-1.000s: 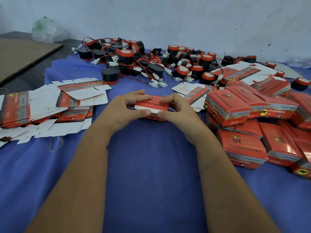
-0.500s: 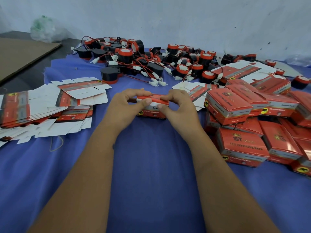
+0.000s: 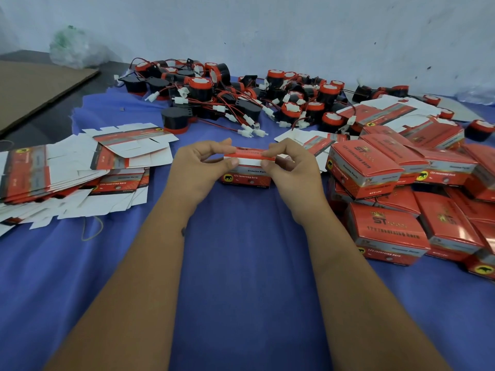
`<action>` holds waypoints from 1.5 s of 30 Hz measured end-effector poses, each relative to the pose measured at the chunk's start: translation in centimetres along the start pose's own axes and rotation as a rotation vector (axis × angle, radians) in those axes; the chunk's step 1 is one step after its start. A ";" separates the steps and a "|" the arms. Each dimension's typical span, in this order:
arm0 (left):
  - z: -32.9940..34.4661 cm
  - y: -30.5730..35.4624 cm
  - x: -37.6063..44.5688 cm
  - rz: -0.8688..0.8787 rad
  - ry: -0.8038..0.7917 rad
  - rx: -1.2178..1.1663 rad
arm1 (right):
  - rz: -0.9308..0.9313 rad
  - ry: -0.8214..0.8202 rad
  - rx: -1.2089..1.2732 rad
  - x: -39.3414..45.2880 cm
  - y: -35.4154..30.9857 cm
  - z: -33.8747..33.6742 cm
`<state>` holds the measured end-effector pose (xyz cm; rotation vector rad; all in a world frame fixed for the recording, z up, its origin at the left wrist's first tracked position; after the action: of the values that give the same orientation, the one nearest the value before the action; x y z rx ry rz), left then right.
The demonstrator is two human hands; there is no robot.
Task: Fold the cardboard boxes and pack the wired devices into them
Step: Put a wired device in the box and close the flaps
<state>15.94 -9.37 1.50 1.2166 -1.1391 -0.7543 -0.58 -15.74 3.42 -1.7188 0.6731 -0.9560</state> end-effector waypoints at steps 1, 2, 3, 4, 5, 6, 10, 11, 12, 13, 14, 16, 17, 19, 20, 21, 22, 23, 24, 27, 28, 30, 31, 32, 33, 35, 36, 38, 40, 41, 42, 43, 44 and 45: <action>0.0 0.1 0.0 0.009 0.004 -0.003 | -0.008 0.011 -0.014 0.0 0.0 -0.1; 0.1 0.2 0.0 0.018 0.009 0.001 | -0.016 0.019 -0.030 0.0 -0.1 -0.1; 0.1 0.2 0.0 0.024 0.014 0.010 | -0.025 0.027 -0.046 0.0 -0.2 -0.1; 0.1 0.2 0.0 0.025 0.021 0.019 | -0.033 0.032 -0.062 -0.1 -0.2 -0.1; 0.0 0.2 0.0 0.024 0.028 0.027 | -0.040 0.034 -0.079 0.0 -0.2 -0.1; 0.0 0.2 0.1 0.024 0.036 0.034 | -0.047 0.034 -0.092 0.0 -0.2 -0.2; 0.2 0.4 0.0 0.027 0.039 0.040 | -0.014 0.021 -0.054 0.2 0.2 -0.4; 0.3 0.4 0.0 0.026 0.033 0.033 | -0.005 0.016 -0.037 0.2 0.3 -0.4; 0.4 0.4 0.0 0.023 0.028 0.025 | 0.000 0.016 -0.027 0.2 0.4 -0.5; 0.4 0.3 -0.1 0.017 0.028 0.017 | -0.001 0.019 -0.021 0.2 0.5 -0.5; 0.4 0.2 -0.1 0.006 0.034 0.013 | -0.003 0.023 -0.017 0.2 0.6 -0.6; 0.2 0.1 0.0 -0.010 0.056 0.015 | -0.013 0.027 -0.010 0.2 0.6 -0.6; 0.1 0.2 0.0 -0.008 0.063 0.018 | -0.018 0.027 -0.009 0.2 0.6 -0.6; 0.2 0.3 -0.1 -0.001 0.069 0.046 | -0.017 0.027 -0.008 0.3 0.7 -0.7; 0.3 0.4 -0.1 0.002 0.068 0.071 | -0.015 0.024 0.003 0.3 0.8 -0.8; 0.4 0.5 -0.1 0.008 0.063 0.101 | -0.016 0.017 0.018 0.4 0.8 -0.8; 0.5 0.7 -0.2 0.017 0.050 0.137 | -0.015 0.007 0.029 0.4 0.9 -0.8; 0.6 1.0 -0.3 0.031 0.034 0.184 | -0.011 -0.003 0.032 0.4 1.0 -0.7; 0.8 1.3 -0.3 0.045 0.019 0.236 | -0.006 -0.012 0.032 0.3 1.0 -0.7; 1.4 2.1 -0.6 0.094 -0.011 0.396 | 0.002 -0.013 0.059 0.4 1.2 -0.8; 1.7 2.4 -0.7 0.116 -0.010 0.466 | 0.020 -0.006 0.079 0.4 1.4 -0.9; 2.3 3.1 -0.8 0.179 0.015 0.662 | 0.051 0.002 0.111 0.4 1.8 -1.0; 2.8 3.6 -0.9 0.218 0.018 0.747 | 0.048 -0.006 0.111 0.4 1.9 -1.0; 3.4 3.8 -0.9 0.252 0.003 0.802 | 0.039 -0.026 0.101 0.4 1.8 -0.7; 4.0 3.8 -1.0 0.272 -0.021 0.825 | 0.029 -0.055 0.079 0.4 1.7 -0.4; 4.3 3.6 -0.9 0.275 -0.026 0.808 | 0.004 -0.087 0.015 0.3 1.5 0.1; 4.2 3.5 -0.9 0.268 -0.014 0.795 | -0.003 -0.082 -0.012 0.2 1.5 0.1; 4.1 3.4 -0.7 0.256 -0.004 0.788 | -0.022 -0.064 -0.069 0.2 1.2 -0.1; 4.1 3.3 -0.6 0.241 -0.008 0.782 | -0.053 -0.045 -0.201 0.2 0.7 -0.2; 4.1 3.2 -0.5 0.231 -0.009 0.777 | -0.066 -0.042 -0.258 0.2 0.6 -0.2; 4.1 3.0 -0.4 0.210 -0.015 0.766 | -0.069 -0.041 -0.294 0.2 0.5 -0.1; 4.0 2.8 -0.3 0.188 -0.022 0.747 | -0.066 -0.042 -0.311 0.2 0.5 0.0; 3.9 2.6 -0.3 0.167 -0.030 0.723 | -0.061 -0.040 -0.324 0.1 0.5 0.0; 3.9 2.5 -0.3 0.154 -0.038 0.693 | -0.065 -0.038 -0.336 0.1 0.4 0.1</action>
<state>11.91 -9.78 3.66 1.6577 -1.5733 -0.2586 -0.44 -15.89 3.09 -2.0597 0.7907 -0.8889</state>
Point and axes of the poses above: each hand's wrist, its own x-axis towards the middle knuckle, its own z-axis out of the palm, y = z × x, the point moved 10 cm from there along x, towards the middle knuckle, and after that the axes turned 10 degrees about -y, right-handed, at the moved point
